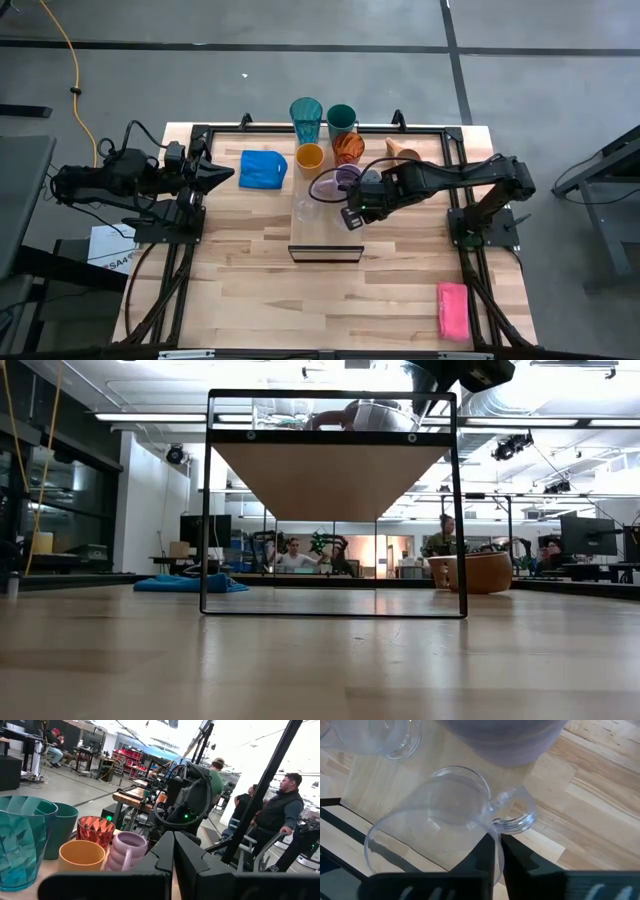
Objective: Stack small to large cups/mugs on shelf
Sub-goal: Put the transparent mug on the shelf
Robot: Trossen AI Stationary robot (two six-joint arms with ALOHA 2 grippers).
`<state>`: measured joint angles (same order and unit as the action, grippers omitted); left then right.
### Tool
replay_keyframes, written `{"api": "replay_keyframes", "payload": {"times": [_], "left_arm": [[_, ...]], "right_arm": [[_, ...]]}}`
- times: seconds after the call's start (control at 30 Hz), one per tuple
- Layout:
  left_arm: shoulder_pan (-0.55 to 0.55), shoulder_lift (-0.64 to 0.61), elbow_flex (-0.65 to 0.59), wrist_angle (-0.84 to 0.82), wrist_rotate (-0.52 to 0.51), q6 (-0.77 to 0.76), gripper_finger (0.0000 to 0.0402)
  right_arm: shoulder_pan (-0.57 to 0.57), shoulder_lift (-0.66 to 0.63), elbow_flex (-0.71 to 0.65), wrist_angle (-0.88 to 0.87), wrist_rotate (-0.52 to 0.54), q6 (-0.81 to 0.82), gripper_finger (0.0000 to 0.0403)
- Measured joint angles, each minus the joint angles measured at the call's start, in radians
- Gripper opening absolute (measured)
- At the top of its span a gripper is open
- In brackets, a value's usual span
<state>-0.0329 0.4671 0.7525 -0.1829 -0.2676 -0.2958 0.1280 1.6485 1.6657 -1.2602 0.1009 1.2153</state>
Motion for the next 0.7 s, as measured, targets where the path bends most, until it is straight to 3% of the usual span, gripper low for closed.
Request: {"api": "replay_keyframes", "payload": {"times": [0.37, 0.7], "left_arm": [[0.0, 0.0, 0.0, 0.0, 0.0, 0.0, 0.0], [0.0, 0.0, 0.0, 0.0, 0.0, 0.0, 0.0]], "right_arm": [[0.0, 0.0, 0.0, 0.02, 0.011, 0.001, 0.0102], [-0.004, 0.0, -0.001, 0.104, 0.053, -0.004, 0.0115]]}}
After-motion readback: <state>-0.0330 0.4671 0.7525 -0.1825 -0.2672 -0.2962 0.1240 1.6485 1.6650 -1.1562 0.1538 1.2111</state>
